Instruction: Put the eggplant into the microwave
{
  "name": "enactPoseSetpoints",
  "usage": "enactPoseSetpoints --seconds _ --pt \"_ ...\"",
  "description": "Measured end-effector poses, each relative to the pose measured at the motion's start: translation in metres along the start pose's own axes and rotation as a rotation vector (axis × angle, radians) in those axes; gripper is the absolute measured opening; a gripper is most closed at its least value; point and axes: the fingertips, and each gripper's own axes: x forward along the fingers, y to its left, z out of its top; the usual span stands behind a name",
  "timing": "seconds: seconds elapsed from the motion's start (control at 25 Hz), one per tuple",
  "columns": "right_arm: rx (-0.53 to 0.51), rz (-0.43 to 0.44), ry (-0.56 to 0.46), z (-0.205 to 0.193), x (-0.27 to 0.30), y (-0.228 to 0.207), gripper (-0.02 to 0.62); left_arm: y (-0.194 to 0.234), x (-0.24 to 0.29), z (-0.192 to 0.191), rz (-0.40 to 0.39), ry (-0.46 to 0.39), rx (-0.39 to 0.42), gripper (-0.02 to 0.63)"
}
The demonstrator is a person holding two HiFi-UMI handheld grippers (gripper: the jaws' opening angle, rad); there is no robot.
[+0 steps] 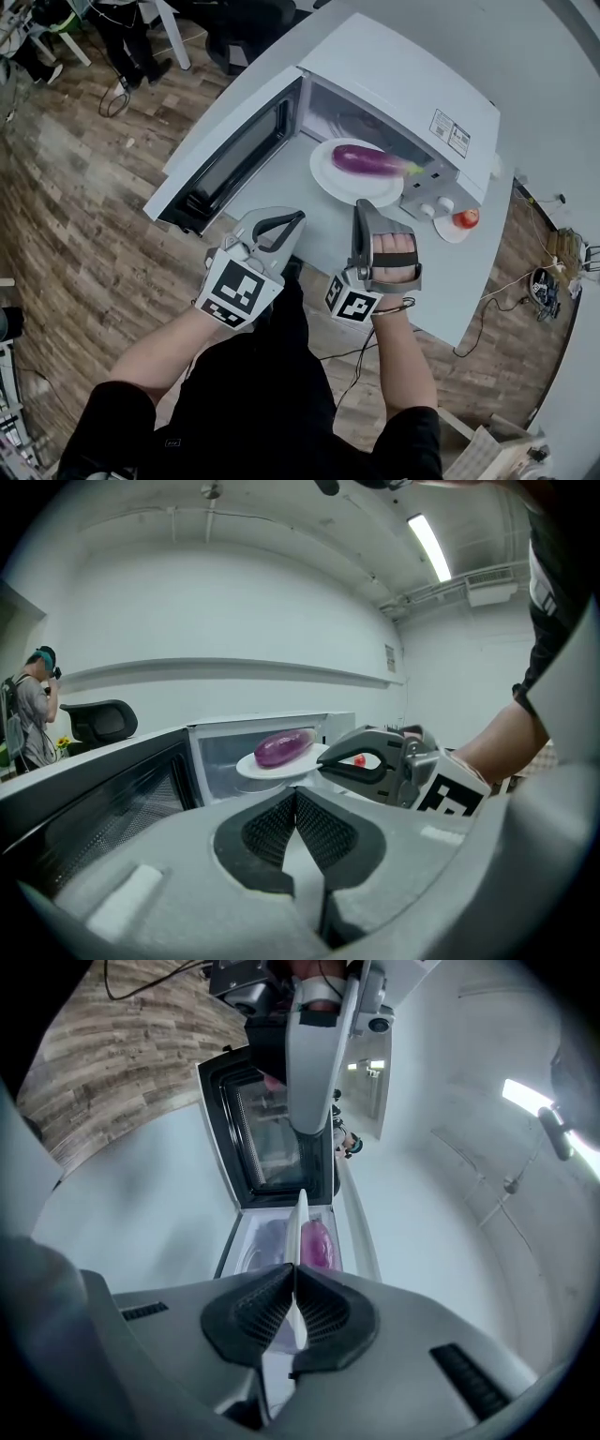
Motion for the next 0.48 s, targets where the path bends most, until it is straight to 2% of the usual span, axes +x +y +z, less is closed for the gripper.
enactPoseSetpoints --seconds 0.48 --pt "-0.012 0.004 0.037 -0.028 0.073 0.053 0.025 0.043 0.057 -0.012 0.003 -0.040 0.014 0.009"
